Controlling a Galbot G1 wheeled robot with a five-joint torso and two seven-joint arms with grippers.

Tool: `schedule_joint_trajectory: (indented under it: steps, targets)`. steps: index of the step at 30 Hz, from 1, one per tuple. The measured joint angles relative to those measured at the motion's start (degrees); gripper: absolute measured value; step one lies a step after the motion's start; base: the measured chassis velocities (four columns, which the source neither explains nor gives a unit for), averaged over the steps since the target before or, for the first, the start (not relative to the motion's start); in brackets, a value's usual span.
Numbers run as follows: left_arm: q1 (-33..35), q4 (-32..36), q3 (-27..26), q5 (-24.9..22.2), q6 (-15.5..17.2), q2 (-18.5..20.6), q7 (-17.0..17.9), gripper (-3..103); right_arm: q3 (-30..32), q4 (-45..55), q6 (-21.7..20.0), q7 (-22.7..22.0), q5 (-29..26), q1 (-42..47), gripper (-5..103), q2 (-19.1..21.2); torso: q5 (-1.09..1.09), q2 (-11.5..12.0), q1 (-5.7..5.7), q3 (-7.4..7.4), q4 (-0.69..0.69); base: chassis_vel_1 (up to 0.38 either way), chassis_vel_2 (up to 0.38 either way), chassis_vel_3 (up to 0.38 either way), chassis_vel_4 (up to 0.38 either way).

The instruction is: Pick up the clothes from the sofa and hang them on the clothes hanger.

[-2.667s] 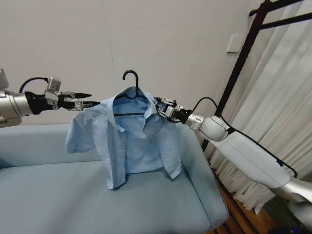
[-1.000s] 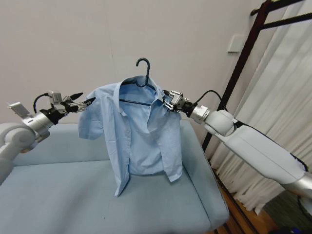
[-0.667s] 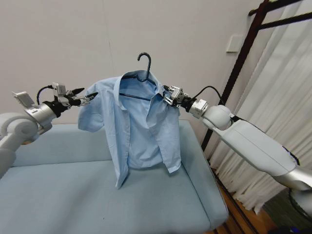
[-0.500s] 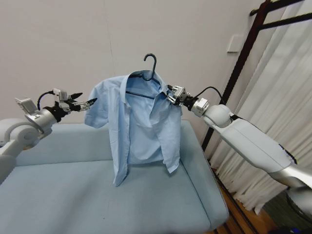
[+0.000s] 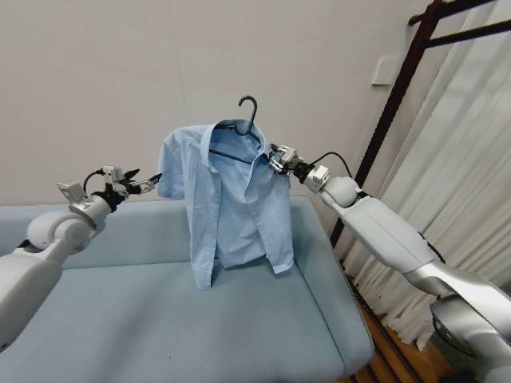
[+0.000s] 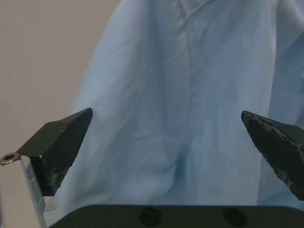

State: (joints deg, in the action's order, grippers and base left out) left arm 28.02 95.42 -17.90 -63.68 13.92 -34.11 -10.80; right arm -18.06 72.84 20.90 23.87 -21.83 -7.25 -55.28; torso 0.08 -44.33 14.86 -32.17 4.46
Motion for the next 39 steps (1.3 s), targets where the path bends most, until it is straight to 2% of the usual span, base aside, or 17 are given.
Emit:
schedule_joint_trajectory:
  steps: [3,6,7,9,11,14,19,21,25,28,29,31,32,36,37,39]
  targets:
    - [-2.6,-1.5,1.8,-0.3,0.0,-0.6,-1.2,100,-0.3,-1.8,2.1,2.0,2.0,-1.3,24,-1.1,-0.01,0.0,0.00,0.00,-0.01,0.000,0.000,0.000,0.000]
    - [-11.1,-5.3,6.7,-1.9,0.3,-1.8,-3.5,100,-0.7,-4.9,5.8,4.1,6.6,-3.9,24,-2.9,-0.02,0.0,0.01,-0.01,-0.02,0.000,0.000,0.000,0.000]
    - [-13.4,-5.5,7.8,-2.8,0.9,-1.8,-4.1,100,-0.8,-5.2,6.1,4.1,8.0,-4.1,24,-3.1,-0.01,0.0,0.01,0.00,0.02,0.000,0.000,0.000,0.000]
    - [-15.2,-5.5,9.0,-3.6,1.6,-1.5,-4.8,100,-0.8,-5.5,6.3,3.9,9.5,-4.2,21,-3.2,0.04,0.0,0.00,0.00,0.02,0.000,0.000,0.000,0.000]
    - [-16.9,-5.3,10.2,-4.0,2.0,-0.5,-6.0,100,-0.7,-5.7,6.2,3.5,10.4,-4.2,11,-3.2,0.04,0.0,0.00,0.00,0.04,0.000,0.000,0.000,0.000]
    - [-16.8,-4.4,10.3,-4.4,2.2,0.8,-6.4,100,-0.6,-5.5,4.9,2.9,9.8,-4.2,9,-2.8,0.02,0.0,0.00,0.00,0.02,0.000,0.000,0.000,0.000]
    - [-10.7,-1.1,6.7,-4.5,1.8,3.8,-7.0,100,-0.6,-3.6,1.6,2.5,7.0,-3.8,9,-1.4,-0.03,0.0,-0.01,0.01,-0.04,0.000,0.000,0.000,0.000]
    - [-10.3,-0.9,6.6,-4.5,1.6,4.0,-7.3,100,-0.6,-3.0,0.7,2.4,6.4,-3.6,9,-0.8,-0.01,0.0,-0.01,0.00,-0.06,0.000,0.000,0.000,0.000]
    - [-10.0,-0.6,6.2,-4.4,1.3,4.3,-7.5,100,-0.6,-1.8,-1.4,2.5,3.4,-3.3,9,0.6,-0.01,0.0,-0.01,0.00,0.02,0.000,0.000,0.000,0.000]
    - [-10.0,0.0,5.7,-4.8,0.9,5.4,-7.9,100,-1.4,-0.1,-3.8,5.3,-1.2,-3.7,9,3.6,0.01,0.0,0.00,0.00,0.03,0.000,0.000,0.000,0.000]
    - [-10.0,0.0,5.7,-4.8,0.9,5.4,-7.9,100,-1.4,-0.1,-3.8,5.3,-1.2,-3.7,9,3.6,0.01,0.0,0.00,0.00,0.03,0.000,0.000,0.000,0.000]
    - [-10.2,0.8,5.4,-5.9,0.6,7.0,-8.9,100,-1.8,0.4,-4.8,8.5,-2.9,-4.3,9,5.5,0.01,0.0,0.00,0.01,0.03,0.000,0.000,0.000,0.000]
    - [-10.2,0.8,5.4,-5.9,0.6,7.0,-8.9,100,-1.8,0.4,-4.8,8.5,-2.9,-4.3,9,5.5,0.01,0.0,0.00,0.01,0.03,0.000,0.000,0.000,0.000]
    - [-12.7,0.8,5.7,-9.3,0.7,12.1,-13.0,100,-3.4,-0.8,-4.9,15.2,-2.7,-6.4,9,7.4,0.01,0.0,-0.02,0.01,0.02,0.000,0.000,0.000,0.000]
    - [-12.7,0.8,5.7,-9.3,0.7,12.1,-13.0,100,-3.4,-0.8,-4.9,15.2,-2.7,-6.4,9,7.4,0.01,0.0,-0.02,0.01,0.02,0.000,0.000,0.000,0.000]
    - [-14.2,-0.1,7.0,-10.1,1.0,14.2,-15.1,100,-4.4,-1.4,-4.8,17.1,-1.9,-7.2,9,7.1,0.03,0.0,-0.01,0.01,-0.02,0.000,0.000,0.000,0.000]
